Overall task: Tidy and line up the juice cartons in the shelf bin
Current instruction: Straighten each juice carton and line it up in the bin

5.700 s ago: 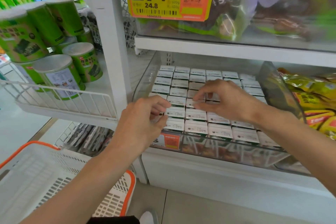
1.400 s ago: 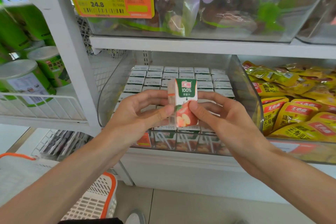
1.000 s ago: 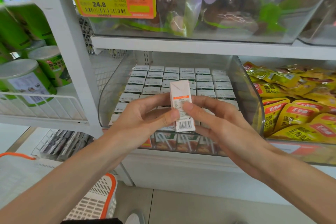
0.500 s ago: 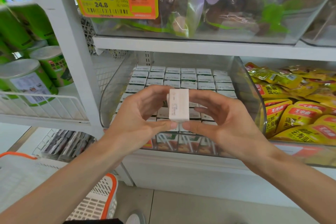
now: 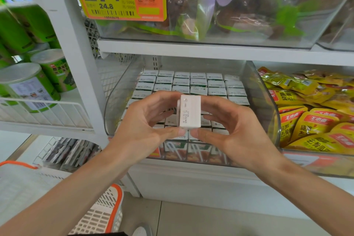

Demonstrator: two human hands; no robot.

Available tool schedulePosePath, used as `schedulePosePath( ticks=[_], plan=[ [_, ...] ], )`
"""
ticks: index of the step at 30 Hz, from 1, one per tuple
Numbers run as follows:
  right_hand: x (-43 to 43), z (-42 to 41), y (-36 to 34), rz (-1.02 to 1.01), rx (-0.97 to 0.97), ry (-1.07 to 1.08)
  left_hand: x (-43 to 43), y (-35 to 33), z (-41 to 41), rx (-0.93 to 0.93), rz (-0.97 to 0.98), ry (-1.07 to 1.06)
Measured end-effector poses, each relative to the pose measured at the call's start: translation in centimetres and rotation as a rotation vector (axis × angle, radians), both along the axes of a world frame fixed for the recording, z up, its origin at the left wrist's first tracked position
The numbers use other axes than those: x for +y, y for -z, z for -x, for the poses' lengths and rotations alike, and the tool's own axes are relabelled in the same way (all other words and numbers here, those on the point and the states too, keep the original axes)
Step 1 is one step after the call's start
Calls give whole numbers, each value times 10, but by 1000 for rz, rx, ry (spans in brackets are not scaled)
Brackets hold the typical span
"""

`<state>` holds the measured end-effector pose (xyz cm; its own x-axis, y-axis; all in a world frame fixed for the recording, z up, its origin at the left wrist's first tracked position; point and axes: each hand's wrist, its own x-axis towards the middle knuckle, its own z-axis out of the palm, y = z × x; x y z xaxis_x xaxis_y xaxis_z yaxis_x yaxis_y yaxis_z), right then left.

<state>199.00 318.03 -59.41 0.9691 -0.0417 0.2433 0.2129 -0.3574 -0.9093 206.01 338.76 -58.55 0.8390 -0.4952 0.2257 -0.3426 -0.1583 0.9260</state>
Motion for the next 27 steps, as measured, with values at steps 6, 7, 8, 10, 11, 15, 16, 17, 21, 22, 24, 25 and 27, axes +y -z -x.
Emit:
schedulePosePath(
  ticks=[6,7,8,10,11,15,16,17,21,22,24,25,27],
  plan=[
    [4,-1,-7,-260,139,-4,0,-3,1,120,45,10],
    [4,-1,-8,-279,162,8,-1,-3,1,126,50,13],
    [5,-2,-9,-305,179,26,-1,-3,2,117,46,17],
    [7,-5,-12,-390,213,73,-1,-2,3,84,27,32],
    [8,-6,-14,-431,235,91,-2,-2,4,69,18,42],
    [11,-11,-22,-539,396,99,-5,-2,6,90,37,55],
    [11,-12,-24,-550,435,81,-5,-3,7,95,36,60],
    [11,-13,-25,-563,467,60,-5,-3,7,99,33,68],
    [12,-14,-26,-604,513,9,-5,-4,8,108,39,66],
    [12,-14,-25,-604,513,4,-5,-5,8,113,43,63],
    [11,-15,-24,-610,511,-6,-5,-6,8,121,45,57],
    [11,-15,-23,-619,512,-11,-5,-6,8,127,46,58],
    [10,-15,-22,-670,526,-26,-5,-5,7,138,47,65]
  ],
)
